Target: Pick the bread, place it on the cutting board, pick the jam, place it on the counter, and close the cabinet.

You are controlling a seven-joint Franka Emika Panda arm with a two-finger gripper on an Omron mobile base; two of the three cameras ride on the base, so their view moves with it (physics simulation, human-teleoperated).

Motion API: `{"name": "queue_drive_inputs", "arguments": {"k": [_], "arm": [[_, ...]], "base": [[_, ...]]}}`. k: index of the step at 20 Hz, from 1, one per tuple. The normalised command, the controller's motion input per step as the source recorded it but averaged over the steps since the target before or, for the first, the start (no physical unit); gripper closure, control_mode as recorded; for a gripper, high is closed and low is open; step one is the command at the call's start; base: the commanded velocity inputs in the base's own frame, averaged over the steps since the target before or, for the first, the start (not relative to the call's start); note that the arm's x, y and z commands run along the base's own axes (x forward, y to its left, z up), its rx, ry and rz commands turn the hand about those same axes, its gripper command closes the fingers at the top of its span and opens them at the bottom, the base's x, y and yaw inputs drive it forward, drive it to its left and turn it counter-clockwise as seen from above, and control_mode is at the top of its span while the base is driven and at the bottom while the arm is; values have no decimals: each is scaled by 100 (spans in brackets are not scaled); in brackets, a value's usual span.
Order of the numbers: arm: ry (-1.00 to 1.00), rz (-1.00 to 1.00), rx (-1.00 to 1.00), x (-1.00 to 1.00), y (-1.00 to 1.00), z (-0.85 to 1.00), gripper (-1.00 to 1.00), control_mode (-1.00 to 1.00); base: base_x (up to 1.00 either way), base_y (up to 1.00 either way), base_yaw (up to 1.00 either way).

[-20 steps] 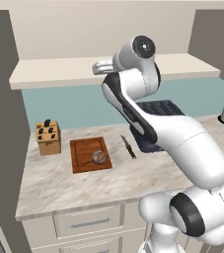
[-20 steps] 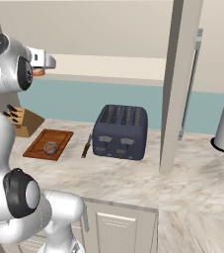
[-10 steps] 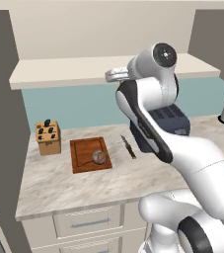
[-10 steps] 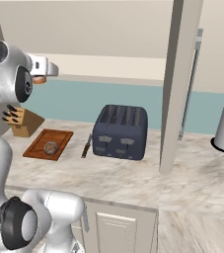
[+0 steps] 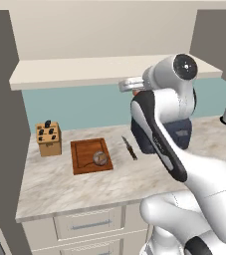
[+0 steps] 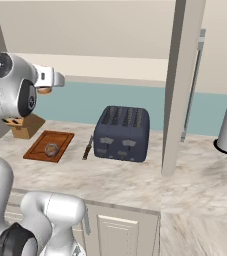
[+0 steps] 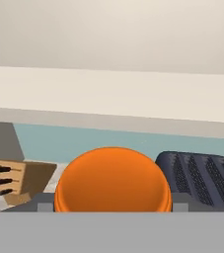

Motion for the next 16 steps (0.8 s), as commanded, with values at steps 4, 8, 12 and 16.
{"name": "queue_drive_inputs", "arguments": {"k": [4,8,12,16], "arm": [[0,0,-2,-24,-27,-18,100,-100],[0,0,-2,-20,-26,-22,100,-100],[0,0,-2,-17,-27,-22,100,-100],[0,0,-2,-16,-27,-24,100,-100]], "base": [[0,0,0],[0,0,0],[0,0,0],[0,0,0]]}}
